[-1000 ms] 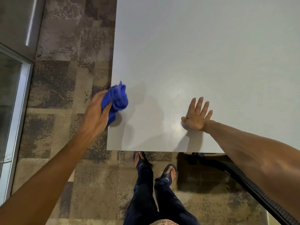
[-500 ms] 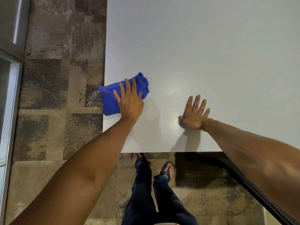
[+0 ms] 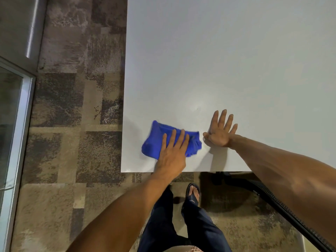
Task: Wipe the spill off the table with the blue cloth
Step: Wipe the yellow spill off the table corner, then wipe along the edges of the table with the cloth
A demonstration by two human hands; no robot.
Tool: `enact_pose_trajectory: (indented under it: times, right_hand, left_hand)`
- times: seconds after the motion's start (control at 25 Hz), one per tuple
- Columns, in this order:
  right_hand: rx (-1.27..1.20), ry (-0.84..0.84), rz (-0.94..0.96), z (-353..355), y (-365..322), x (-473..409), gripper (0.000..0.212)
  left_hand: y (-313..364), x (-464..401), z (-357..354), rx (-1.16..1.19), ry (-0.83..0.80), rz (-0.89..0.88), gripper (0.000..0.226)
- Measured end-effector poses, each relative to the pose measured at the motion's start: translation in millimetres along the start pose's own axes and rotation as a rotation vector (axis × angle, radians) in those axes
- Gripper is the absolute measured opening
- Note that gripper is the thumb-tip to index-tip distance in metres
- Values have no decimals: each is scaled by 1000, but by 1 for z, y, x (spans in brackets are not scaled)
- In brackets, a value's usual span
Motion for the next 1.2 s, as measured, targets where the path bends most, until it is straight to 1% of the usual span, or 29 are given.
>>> enact_pose_trajectory:
  times: [0.04, 0.12, 0.16, 0.2, 0.28, 0.36, 0.4, 0.48, 0.52, 0.56, 0.6, 0.64, 0.68, 0.72, 0.76, 0.8, 0.88, 0.96, 1.04, 1.12, 1.2]
  right_hand:
    - [-21, 8, 4, -2, 0, 0, 158]
    - [-22, 46, 8, -9, 4, -1, 114]
    - [-15, 70, 16, -12, 6, -3, 104]
    - [-3, 94, 25, -15, 8, -7, 101]
    - [20, 122, 21, -13, 7, -7, 101]
    - [9, 54, 13, -8, 7, -1, 107]
    - [8, 15, 45, -1, 7, 4, 117]
    - [-37, 4, 92, 7, 2, 10, 159]
    - [-44, 39, 98, 6, -6, 17, 164]
    - [-32, 172, 104, 0, -9, 23, 149]
    - [-91, 176, 125, -7, -6, 32, 119]
    - [-61, 325, 134, -8, -5, 41, 93]
    - [-4, 386, 106, -8, -3, 49, 81]
    - [17, 402, 91, -11, -3, 45, 81]
    - [50, 285, 116, -18, 6, 35, 82]
    - [60, 256, 125, -20, 13, 31, 81]
    - [124, 283, 111, -27, 16, 34, 75]
    - [99, 310, 143, -33, 8, 40, 70]
    - [133, 326, 162, -41, 8, 43, 69]
    - [173, 296, 180, -41, 13, 45, 71]
    - [184, 248, 192, -43, 16, 48, 74]
  left_hand:
    - [5, 12, -4, 7, -25, -35, 75]
    - [10, 36, -9, 28, -57, -73, 74]
    - [13, 48, -9, 46, -66, -78, 73]
    - [16, 61, -10, 55, -75, -84, 71]
    - [22, 82, -14, 52, -91, -94, 65]
    - [24, 98, -14, 31, -129, -89, 63]
    - [23, 102, -16, 16, -175, -90, 64]
    - [19, 105, -15, -6, -271, -72, 64]
    - [18, 109, -11, 6, -279, -63, 63]
    - [15, 114, -5, 23, -282, -63, 62]
    - [13, 121, 1, 55, -252, -68, 61]
    - [12, 131, 7, 65, -197, -59, 59]
    - [10, 143, 11, 109, -165, -1, 57]
    - [6, 153, 11, 118, -81, 47, 54]
    - [1, 164, 11, 249, -36, 142, 49]
    - [-5, 173, 11, 374, 1, 258, 44]
    - [-13, 190, 6, 555, 9, 434, 40]
    - [-17, 205, 3, 625, 38, 509, 37]
    - [-13, 223, -1, 684, 92, 551, 25]
    - [-8, 241, -7, 699, 141, 633, 19]
    - [-1, 258, -13, 699, 193, 700, 21]
Point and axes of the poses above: each hand's wrist, its own x-axis away from the middle knuckle, its own z-axis out of the back of the hand, y = z × x, the point moved 2 cm from there along -x, towards the middle knuckle
